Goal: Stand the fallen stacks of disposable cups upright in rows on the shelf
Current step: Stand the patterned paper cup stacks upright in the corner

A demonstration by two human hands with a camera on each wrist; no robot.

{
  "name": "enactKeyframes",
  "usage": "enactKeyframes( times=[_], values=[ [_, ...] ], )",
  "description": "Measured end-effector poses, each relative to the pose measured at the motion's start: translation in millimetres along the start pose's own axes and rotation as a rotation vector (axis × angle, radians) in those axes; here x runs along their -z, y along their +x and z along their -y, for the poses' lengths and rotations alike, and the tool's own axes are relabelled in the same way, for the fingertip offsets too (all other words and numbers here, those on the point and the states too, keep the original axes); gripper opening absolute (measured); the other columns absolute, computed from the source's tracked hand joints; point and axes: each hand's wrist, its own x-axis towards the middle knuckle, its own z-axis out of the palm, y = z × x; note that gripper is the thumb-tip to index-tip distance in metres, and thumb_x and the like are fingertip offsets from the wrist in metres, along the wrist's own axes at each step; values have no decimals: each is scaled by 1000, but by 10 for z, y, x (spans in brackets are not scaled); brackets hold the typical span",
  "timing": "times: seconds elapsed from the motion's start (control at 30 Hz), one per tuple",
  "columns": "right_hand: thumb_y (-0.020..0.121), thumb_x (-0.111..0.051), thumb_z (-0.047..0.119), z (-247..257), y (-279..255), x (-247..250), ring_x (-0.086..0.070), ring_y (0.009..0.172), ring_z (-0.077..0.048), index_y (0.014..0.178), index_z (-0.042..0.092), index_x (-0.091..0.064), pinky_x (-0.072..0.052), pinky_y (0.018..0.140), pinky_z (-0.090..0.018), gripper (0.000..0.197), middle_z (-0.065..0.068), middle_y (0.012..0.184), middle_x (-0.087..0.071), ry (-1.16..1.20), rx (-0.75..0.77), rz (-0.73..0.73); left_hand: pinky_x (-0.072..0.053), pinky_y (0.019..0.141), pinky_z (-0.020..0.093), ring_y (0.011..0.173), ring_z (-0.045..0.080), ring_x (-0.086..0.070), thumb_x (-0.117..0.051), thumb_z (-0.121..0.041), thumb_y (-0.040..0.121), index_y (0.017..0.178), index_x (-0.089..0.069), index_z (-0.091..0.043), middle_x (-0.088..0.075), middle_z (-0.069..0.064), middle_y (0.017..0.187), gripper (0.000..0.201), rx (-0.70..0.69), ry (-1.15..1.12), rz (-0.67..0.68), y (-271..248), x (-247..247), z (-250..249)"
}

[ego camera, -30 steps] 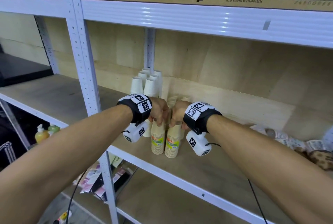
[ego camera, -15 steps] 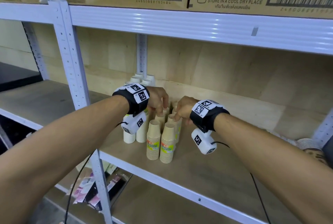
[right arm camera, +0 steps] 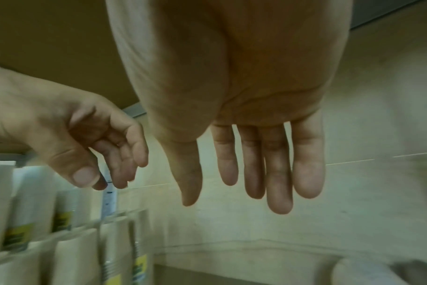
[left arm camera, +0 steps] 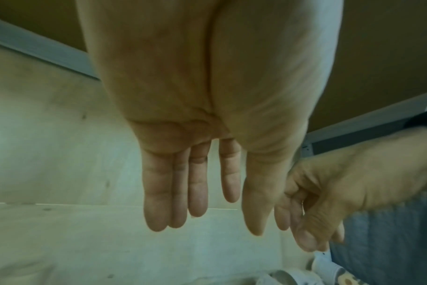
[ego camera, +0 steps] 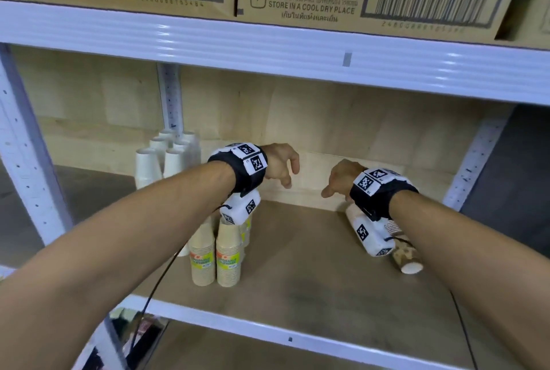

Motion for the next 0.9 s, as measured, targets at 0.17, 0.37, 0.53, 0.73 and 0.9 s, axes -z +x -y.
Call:
enactKeyframes(
  times=[0.17,0.37,0.53,0.73,0.9],
  values=[
    [72,-80,41,-565,-54,17,-56,58,-15,67,12,-55,-42,51,-24,38,-1,72,-60,-73,-141,-68,-49,89,33,102,18,-57,-79,-24,78,117,-62,-26,-53,-8,100,43,-115,22,15,311,-261,-421],
    [85,-64,48,-1262,-131,-115,-57,65,-17,71,10,-56,-40,56,-24,41,-7,94,-67,-111,-212,-53,-47,85,29,98,17,-53,-78,-18,80,123,-59,-24,-47,-6,110,47,-230,2,57,625,-647,-830],
    [69,-74,49,-1738,-235,-299,-63,105,-29,119,9,-61,-49,71,-27,65,-9,112,-64,-87,-258,0,-43,83,26,113,21,-54,-74,-11,82,131,-55,-21,-53,3,128,53,-300,36,88,850,-1039,-1081],
    [61,-57,65,-2059,-230,-647,-38,137,-29,136,33,-41,-28,112,-50,83,0,140,-51,-95,-237,-31,-42,86,25,118,26,-53,-75,-15,81,133,-53,-26,-51,6,130,57,-332,61,87,1160,-1491,-1195],
    [52,-54,64,-2337,-53,-978,-45,130,-23,138,44,-33,-38,106,-48,91,7,141,-44,145,-306,-100,-45,101,39,121,29,-52,-73,-31,75,134,-50,-32,-51,4,129,64,-353,124,101,1411,-1790,-1233]
  ],
)
